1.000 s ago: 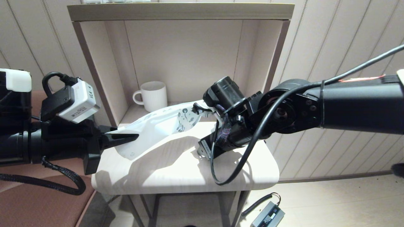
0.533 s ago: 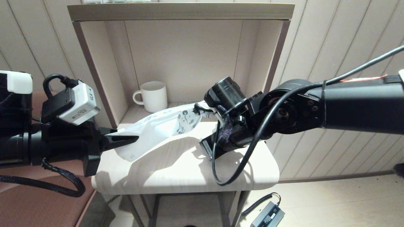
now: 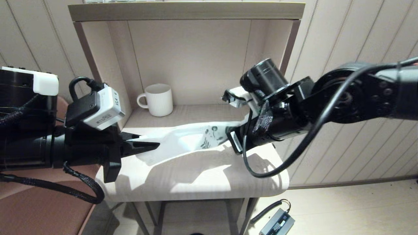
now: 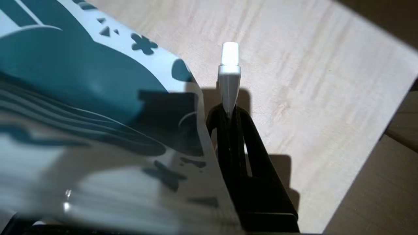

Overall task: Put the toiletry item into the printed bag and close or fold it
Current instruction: Pick up the toothpaste, then place the toothpaste in the storage bag

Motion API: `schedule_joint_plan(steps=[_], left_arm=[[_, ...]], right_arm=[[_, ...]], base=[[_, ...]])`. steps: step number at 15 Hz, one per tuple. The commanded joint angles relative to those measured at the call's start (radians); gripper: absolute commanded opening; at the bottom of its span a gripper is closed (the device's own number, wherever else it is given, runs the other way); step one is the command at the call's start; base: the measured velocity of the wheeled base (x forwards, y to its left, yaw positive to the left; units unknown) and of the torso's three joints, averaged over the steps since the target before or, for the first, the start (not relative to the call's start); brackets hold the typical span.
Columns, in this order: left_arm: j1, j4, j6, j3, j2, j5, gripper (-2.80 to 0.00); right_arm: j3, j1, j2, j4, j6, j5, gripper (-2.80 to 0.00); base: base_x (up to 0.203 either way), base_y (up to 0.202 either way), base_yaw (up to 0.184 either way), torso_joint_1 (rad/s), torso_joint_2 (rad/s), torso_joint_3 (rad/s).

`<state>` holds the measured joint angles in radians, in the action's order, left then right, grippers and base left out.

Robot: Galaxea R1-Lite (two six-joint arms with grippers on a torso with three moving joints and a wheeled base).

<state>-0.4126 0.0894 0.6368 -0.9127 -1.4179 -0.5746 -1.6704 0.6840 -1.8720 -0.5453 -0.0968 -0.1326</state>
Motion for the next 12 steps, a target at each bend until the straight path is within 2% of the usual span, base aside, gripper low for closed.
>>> schedule_joint_plan(steps=[1,4,6,7,8,12], left_arm=[[-0.046,-0.003,0.038,-0.021,-0.031,-0.015,-2.80],[-0.081,-0.003,0.239,-0.008,-0.106,0.014,-2.80],[-0.101,0.004,0.352,0.000,-0.141,0.111,-2.80],[-0.104,0.009,0.381,0.000,-0.151,0.137,-2.80],[-0.104,0.018,0.386,-0.005,-0.162,0.136,-2.80],[-0.104,0.059,0.374,-0.007,-0.201,0.136,-2.80]], right_arm=[[-0.008,-0.002,0.120,0.003,0.001,0.003,-2.80],[-0.040,0.038,0.223,-0.021,0.011,0.013,-2.80],[-0.073,0.070,0.227,-0.076,0.012,0.024,-2.80],[-0.068,0.072,0.234,-0.077,0.011,0.042,-2.80],[-0.059,0.070,0.245,-0.078,0.011,0.052,-2.80],[-0.003,0.062,0.256,-0.077,0.009,0.062,-2.80]], base=[[0.000,0.000,0.000,0.000,0.00,0.000],[0.000,0.000,0.000,0.000,0.00,0.000],[0.000,0.000,0.000,0.000,0.00,0.000],[0.000,0.000,0.000,0.000,0.00,0.000],[0.000,0.000,0.000,0.000,0.00,0.000],[0.000,0.000,0.000,0.000,0.00,0.000]])
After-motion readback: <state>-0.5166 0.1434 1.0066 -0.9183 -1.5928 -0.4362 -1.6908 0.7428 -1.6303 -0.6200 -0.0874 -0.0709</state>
